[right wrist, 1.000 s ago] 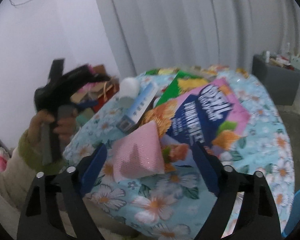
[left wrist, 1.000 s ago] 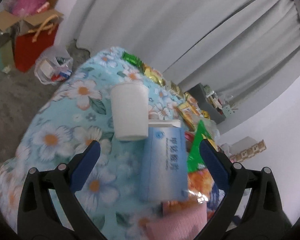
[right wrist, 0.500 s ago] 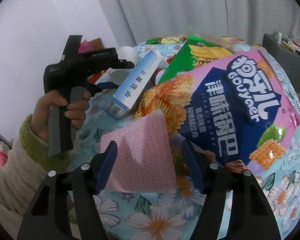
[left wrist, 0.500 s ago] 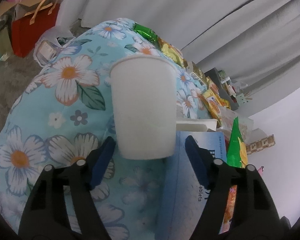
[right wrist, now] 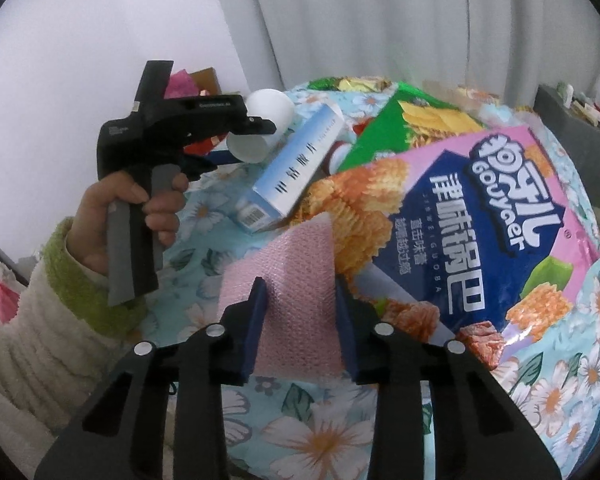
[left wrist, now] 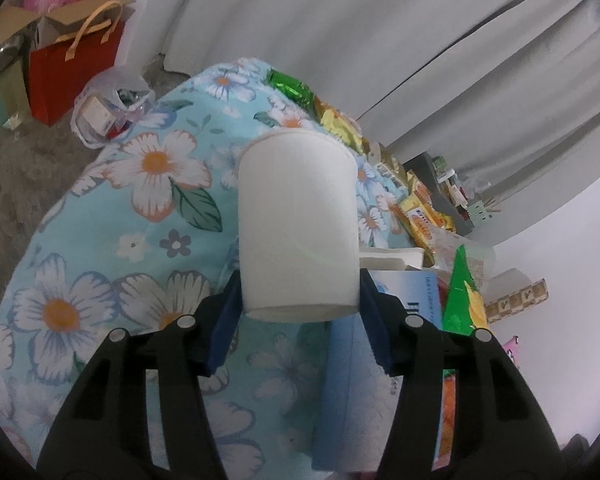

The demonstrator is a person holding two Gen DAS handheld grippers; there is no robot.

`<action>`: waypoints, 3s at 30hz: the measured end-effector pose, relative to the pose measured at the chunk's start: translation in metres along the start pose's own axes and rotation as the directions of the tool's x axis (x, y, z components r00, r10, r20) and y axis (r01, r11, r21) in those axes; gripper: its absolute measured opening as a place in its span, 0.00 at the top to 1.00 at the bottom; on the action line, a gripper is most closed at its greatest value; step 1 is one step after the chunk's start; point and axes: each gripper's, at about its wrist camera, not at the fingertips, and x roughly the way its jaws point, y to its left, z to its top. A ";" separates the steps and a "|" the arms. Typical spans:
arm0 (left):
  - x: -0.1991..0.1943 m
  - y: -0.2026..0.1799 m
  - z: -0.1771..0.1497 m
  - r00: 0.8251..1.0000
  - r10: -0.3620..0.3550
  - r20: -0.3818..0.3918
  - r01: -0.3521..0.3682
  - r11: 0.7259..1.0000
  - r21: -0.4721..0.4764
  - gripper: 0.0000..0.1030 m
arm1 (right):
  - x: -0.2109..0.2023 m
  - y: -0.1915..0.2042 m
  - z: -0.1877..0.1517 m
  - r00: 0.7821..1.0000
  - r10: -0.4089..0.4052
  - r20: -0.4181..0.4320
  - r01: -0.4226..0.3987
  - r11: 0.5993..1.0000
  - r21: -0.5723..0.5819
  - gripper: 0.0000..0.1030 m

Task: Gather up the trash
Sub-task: 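Grasp the white paper cup with the left tool while the right tool grasps the pink sponge, then carry cup and sponge to the blue wastebasket and open both tools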

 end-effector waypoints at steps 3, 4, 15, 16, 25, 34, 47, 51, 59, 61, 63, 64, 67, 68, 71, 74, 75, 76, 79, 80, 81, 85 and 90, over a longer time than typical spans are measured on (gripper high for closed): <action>-0.012 -0.003 -0.004 1.000 -0.005 0.017 0.005 1.000 0.013 0.49 | -0.007 0.006 -0.002 1.000 0.012 0.013 -0.012 1.000 -0.013 0.72; -0.017 -0.005 -0.006 1.000 -0.007 0.024 0.006 1.000 0.015 0.49 | -0.009 0.008 -0.001 1.000 0.013 0.017 -0.013 1.000 -0.016 0.72; -0.083 -0.028 -0.031 0.992 -0.032 0.120 0.025 0.998 0.057 0.49 | -0.057 0.012 -0.008 0.992 0.048 0.117 -0.045 0.999 -0.029 0.73; -0.090 -0.032 -0.034 0.991 -0.038 0.128 0.030 0.997 0.066 0.49 | -0.061 0.012 -0.009 0.991 0.050 0.123 -0.047 0.999 -0.026 0.73; -0.135 -0.088 -0.064 0.981 -0.124 0.150 0.095 0.978 0.184 0.49 | -0.123 -0.010 -0.031 0.966 0.004 0.259 -0.017 0.999 0.050 0.74; -0.118 -0.183 -0.102 0.967 -0.255 -0.001 0.237 0.901 0.363 0.49 | -0.214 -0.084 -0.083 0.891 -0.222 0.395 0.115 0.954 0.276 0.74; 0.027 -0.415 -0.236 0.805 -0.218 -0.552 0.542 0.650 0.533 0.49 | -0.326 -0.233 -0.203 0.671 -0.719 0.182 0.436 0.581 0.688 0.74; 0.082 -0.481 -0.310 0.736 -0.110 -0.668 0.590 0.588 0.554 0.49 | -0.333 -0.291 -0.247 0.646 -0.761 0.062 0.433 0.433 0.791 0.74; 0.183 -0.534 -0.423 0.677 0.035 -0.735 0.600 0.553 0.578 0.49 | -0.307 -0.390 -0.318 0.646 -0.754 -0.118 0.384 0.187 0.904 0.73; 0.209 -0.537 -0.445 0.653 0.063 -0.755 0.602 0.562 0.567 0.49 | -0.296 -0.419 -0.335 0.643 -0.751 -0.147 0.366 0.133 0.921 0.70; 0.228 -0.545 -0.466 0.646 0.087 -0.758 0.599 0.558 0.574 0.46 | -0.282 -0.442 -0.355 0.642 -0.748 -0.169 0.344 0.084 0.935 0.66; 0.241 -0.550 -0.478 0.652 0.102 -0.751 0.588 0.558 0.586 0.33 | -0.274 -0.454 -0.364 0.646 -0.740 -0.190 0.338 0.054 0.940 0.55; 0.267 -0.553 -0.494 0.680 0.127 -0.722 0.545 0.570 0.614 0.20 | -0.249 -0.479 -0.391 0.656 -0.703 -0.276 0.339 -0.052 0.939 0.43; 0.270 -0.553 -0.496 0.681 0.132 -0.720 0.538 0.576 0.615 0.20 | -0.243 -0.482 -0.399 0.662 -0.688 -0.298 0.336 -0.083 0.938 0.43; 0.274 -0.546 -0.494 0.658 0.129 -0.742 0.543 0.601 0.586 0.19 | -0.230 -0.470 -0.412 0.699 -0.661 -0.273 0.280 -0.098 0.955 0.43; 0.261 -0.539 -0.483 0.672 0.104 -0.734 0.559 0.578 0.594 0.19 | -0.227 -0.457 -0.409 0.695 -0.658 -0.289 0.324 -0.073 0.943 0.41; 0.257 -0.537 -0.478 0.682 0.086 -0.726 0.564 0.571 0.597 0.18 | -0.228 -0.455 -0.410 0.694 -0.658 -0.292 0.335 -0.064 0.940 0.39; 0.250 -0.535 -0.473 0.689 0.069 -0.721 0.567 0.568 0.596 0.17 | -0.228 -0.450 -0.407 0.692 -0.659 -0.294 0.349 -0.051 0.936 0.37; 0.226 -0.532 -0.453 0.713 0.017 -0.701 0.567 0.575 0.590 0.14 | -0.238 -0.430 -0.388 0.665 -0.679 -0.311 0.411 -0.014 0.911 0.31; 0.218 -0.531 -0.446 0.720 -0.003 -0.694 0.567 0.580 0.586 0.13 | -0.242 -0.425 -0.381 0.651 -0.694 -0.307 0.428 0.001 0.904 0.29; 0.210 -0.529 -0.439 0.729 -0.015 -0.684 0.562 0.584 0.586 0.13 | -0.246 -0.418 -0.374 0.641 -0.707 -0.300 0.439 0.017 0.898 0.26; 0.175 -0.517 -0.412 0.763 0.028 -0.646 0.496 0.616 0.612 0.11 | -0.261 -0.394 -0.329 0.585 -0.768 -0.258 0.489 0.081 0.868 0.17; 0.120 -0.487 -0.368 0.755 0.020 -0.656 0.509 0.614 0.604 0.11 | -0.267 -0.353 -0.266 0.491 -0.849 -0.194 0.595 0.165 0.787 0.06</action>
